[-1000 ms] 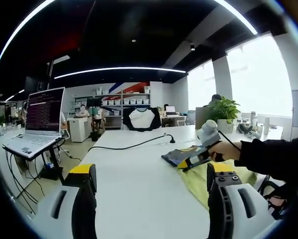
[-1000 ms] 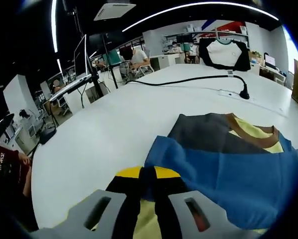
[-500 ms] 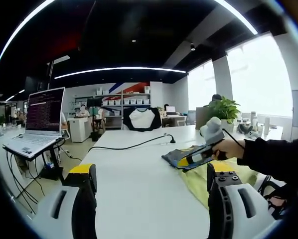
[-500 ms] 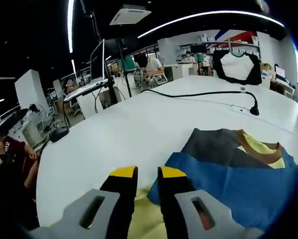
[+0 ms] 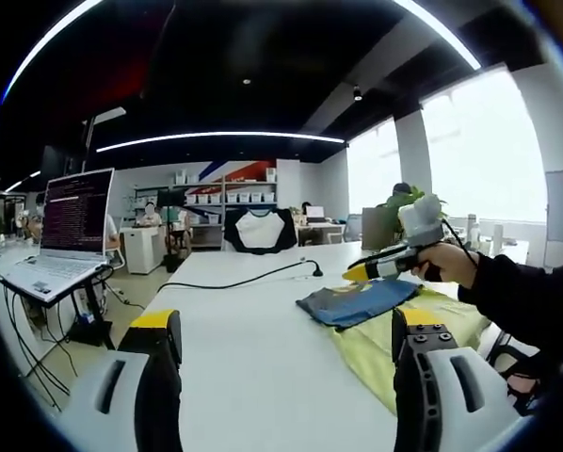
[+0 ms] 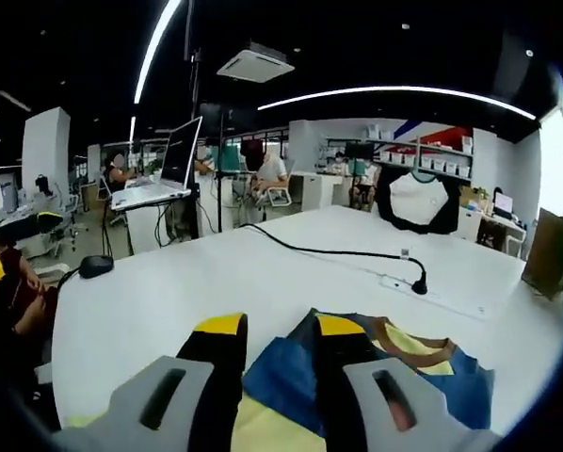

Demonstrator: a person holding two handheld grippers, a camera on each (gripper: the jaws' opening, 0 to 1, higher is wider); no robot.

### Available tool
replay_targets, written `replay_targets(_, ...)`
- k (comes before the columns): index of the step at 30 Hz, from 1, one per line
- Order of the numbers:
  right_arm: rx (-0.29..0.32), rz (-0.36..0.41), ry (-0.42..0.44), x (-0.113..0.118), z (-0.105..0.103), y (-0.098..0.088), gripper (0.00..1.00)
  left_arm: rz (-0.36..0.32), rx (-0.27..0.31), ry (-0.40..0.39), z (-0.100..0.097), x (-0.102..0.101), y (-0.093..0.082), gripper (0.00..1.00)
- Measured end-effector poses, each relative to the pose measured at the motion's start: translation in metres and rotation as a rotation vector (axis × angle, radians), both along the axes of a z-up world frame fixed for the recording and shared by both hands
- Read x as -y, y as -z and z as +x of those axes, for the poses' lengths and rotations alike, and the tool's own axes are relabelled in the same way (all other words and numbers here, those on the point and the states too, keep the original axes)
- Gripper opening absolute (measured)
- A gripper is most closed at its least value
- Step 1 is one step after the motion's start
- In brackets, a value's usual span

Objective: Fold the garment on the visible template until the final outline fits inside the template.

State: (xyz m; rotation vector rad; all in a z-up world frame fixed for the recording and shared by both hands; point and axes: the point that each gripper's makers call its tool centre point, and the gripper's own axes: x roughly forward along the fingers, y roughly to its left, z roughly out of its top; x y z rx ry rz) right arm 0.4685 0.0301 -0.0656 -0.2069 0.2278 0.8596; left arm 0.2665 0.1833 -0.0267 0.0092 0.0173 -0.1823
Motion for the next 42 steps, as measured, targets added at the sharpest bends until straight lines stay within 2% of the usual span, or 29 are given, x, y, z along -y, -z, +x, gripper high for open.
replay_targets(4, 0.042, 0.001, 0.031, 0.013, 0.0, -0.012, 0.32, -0.017, 0.03, 0.015, -0.001, 0.002, -0.006, 0.98)
replay_targets(8, 0.054, 0.01, 0.043, 0.025, 0.001, -0.023, 0.37, -0.026, 0.052, 0.031, -0.001, 0.005, -0.009, 0.99)
replay_targets(16, 0.111, 0.015, 0.081, 0.052, -0.003, -0.04, 0.41, -0.016, 0.05, 0.06, 0.0, 0.013, -0.007, 0.99)
replay_targets(18, 0.143, 0.015, 0.048, 0.053, -0.006, -0.045, 0.44, 0.0, 0.043, 0.063, 0.002, 0.015, -0.004, 0.99)
replay_targets(20, 0.153, 0.047, 0.021, 0.054, -0.012, -0.051, 0.48, 0.012, 0.042, 0.067, 0.004, 0.016, -0.002, 0.99)
replay_targets(23, 0.17, 0.016, 0.028, 0.065, -0.016, -0.053, 0.56, 0.037, 0.028, 0.09, 0.008, 0.025, 0.004, 0.99)
replay_targets(28, 0.176, 0.016, 0.035, 0.083, -0.024, -0.058, 0.6, 0.012, 0.045, 0.145, 0.009, 0.038, 0.001, 0.99)
replay_targets(34, 0.209, 0.017, 0.056, 0.111, -0.037, -0.057, 0.78, 0.049, 0.047, 0.165, 0.009, 0.047, 0.003, 1.0)
replay_targets(35, 0.214, -0.003, 0.088, 0.119, -0.04, -0.054, 0.82, 0.054, 0.046, 0.168, 0.009, 0.048, 0.004, 1.0)
replay_targets(36, 0.24, -0.047, 0.089, 0.124, -0.042, -0.052, 0.88, 0.059, 0.044, 0.172, 0.009, 0.049, 0.005, 1.0)
replay_targets(37, 0.253, -0.054, 0.083, 0.128, -0.045, -0.052, 0.94, 0.062, 0.042, 0.175, 0.01, 0.05, 0.006, 1.0)
replay_targets(38, 0.264, -0.041, 0.068, 0.13, -0.048, -0.054, 0.97, 0.059, 0.037, 0.18, 0.01, 0.051, 0.007, 1.0)
replay_targets(39, 0.284, 0.005, 0.066, 0.134, -0.051, -0.059, 1.0, 0.056, 0.034, 0.186, 0.01, 0.053, 0.008, 1.0)
replay_targets(42, 0.257, 0.059, 0.08, 0.155, -0.05, -0.061, 0.99, 0.043, 0.026, 0.212, 0.011, 0.058, 0.009, 1.0)
